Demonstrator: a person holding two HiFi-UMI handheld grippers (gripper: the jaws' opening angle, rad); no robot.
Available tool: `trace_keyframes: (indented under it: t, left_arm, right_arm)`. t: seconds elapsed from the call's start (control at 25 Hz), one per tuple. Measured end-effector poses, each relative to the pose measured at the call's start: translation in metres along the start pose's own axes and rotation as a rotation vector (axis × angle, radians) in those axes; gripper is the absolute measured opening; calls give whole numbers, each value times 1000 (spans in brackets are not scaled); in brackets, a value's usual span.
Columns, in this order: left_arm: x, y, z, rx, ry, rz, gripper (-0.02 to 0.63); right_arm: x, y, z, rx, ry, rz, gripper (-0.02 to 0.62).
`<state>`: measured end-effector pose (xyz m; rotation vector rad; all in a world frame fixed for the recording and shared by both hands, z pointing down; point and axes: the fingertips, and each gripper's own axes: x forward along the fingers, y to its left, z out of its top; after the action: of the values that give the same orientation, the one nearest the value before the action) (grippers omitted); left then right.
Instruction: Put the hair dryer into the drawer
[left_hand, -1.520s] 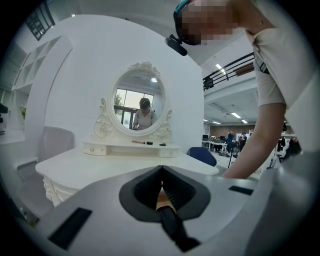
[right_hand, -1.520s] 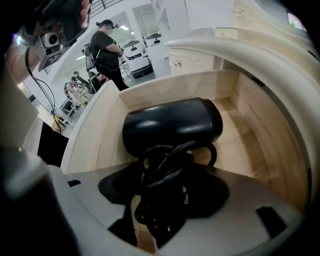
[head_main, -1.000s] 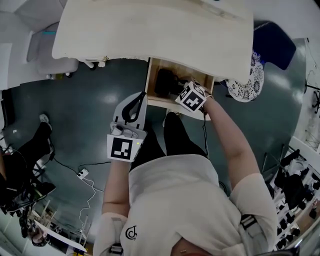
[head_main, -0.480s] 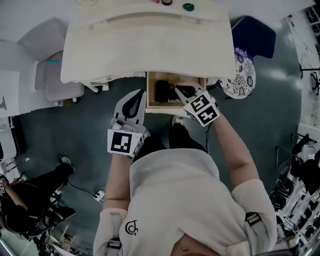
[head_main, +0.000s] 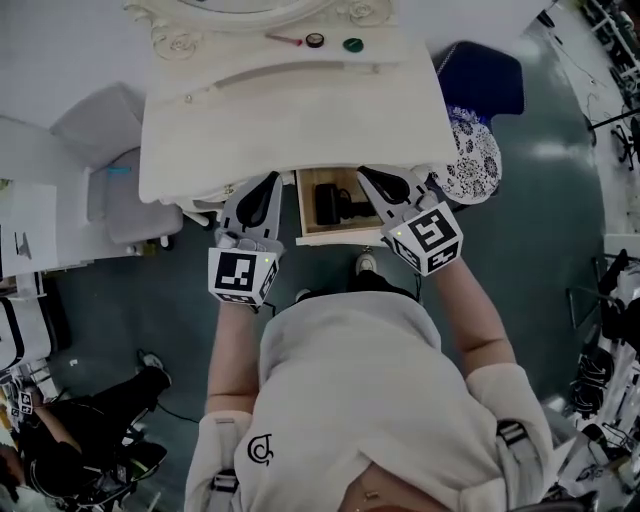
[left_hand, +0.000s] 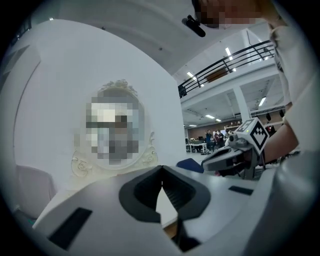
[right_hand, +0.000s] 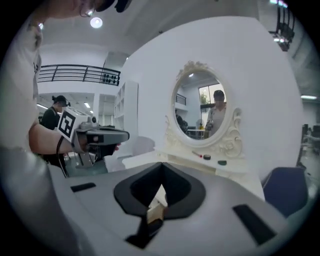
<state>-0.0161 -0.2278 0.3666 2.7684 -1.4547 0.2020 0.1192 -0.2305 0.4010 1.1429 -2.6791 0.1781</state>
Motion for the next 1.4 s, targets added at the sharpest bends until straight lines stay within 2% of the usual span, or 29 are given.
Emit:
trace_keyframes:
  t: [0.24,0.48,0.6,0.8,1.12,1.4]
  left_arm:
    - [-4,0,15,41,-22,-22,14]
    - [-7,1,24,50,-30,-24,14]
    - [-9,-1,32,60,-28,-11,14]
    - [-10,-8,41,64,-36,-32,14]
    - [-7,-9,40,62,-27,-26,14]
    - [-11,-8,37,51,-21,-22,14]
  right_arm:
    - [-24,-8,53,-41,-160,-108,6]
    - [-39,2,89,-93,-246,-144,6]
    - [-40,5,93,-101,-256,-144,5]
    - [-39,11,97,-113,-273,-138,5]
    - [-26,16,69,-124,-241,-130,5]
    - [-28,14,70,-117,-246,-145,5]
